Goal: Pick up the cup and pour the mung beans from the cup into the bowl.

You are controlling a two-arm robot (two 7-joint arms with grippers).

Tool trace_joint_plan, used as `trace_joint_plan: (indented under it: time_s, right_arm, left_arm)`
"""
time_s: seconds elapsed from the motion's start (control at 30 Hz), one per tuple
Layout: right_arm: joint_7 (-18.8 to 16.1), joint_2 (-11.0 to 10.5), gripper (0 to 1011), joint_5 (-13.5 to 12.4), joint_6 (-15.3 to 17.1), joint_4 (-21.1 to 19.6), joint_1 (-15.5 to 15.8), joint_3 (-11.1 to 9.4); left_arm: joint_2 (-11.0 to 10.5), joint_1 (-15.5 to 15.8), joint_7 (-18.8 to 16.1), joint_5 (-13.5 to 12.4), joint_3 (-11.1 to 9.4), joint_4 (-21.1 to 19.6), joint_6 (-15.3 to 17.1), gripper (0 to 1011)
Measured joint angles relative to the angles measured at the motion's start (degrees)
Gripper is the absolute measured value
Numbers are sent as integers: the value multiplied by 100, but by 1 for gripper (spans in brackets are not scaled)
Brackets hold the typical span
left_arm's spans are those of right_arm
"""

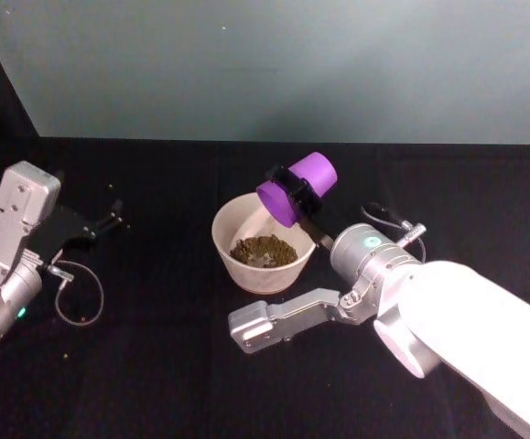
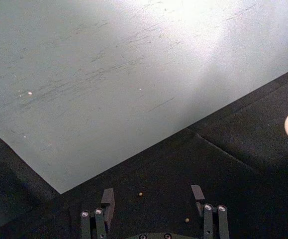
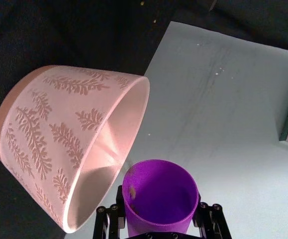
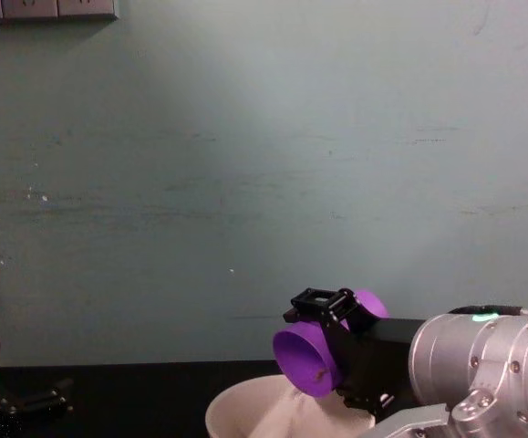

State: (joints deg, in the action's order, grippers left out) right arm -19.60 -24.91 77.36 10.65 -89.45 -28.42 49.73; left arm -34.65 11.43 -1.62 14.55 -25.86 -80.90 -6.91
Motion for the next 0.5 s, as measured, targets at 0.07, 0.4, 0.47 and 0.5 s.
trace_joint_plan:
  time_s: [0.07,0.4,0.47,0.5]
  right_arm:
    - [-1,-9,735,91,21,1,-20,38]
    - [-445,-145,734,1594,161,-81,-403,830]
    - [-565,-156,734,1880,155,-97,-468,966]
    - [-649,-165,734,2074,145,-111,-513,1056]
  left_arm:
    - [0,0,0,0,0,0,0,1000]
    - [0,0,0,0,0,0,0,1000]
    - [0,0,0,0,0,0,0,1000]
    - [0,0,0,0,0,0,0,1000]
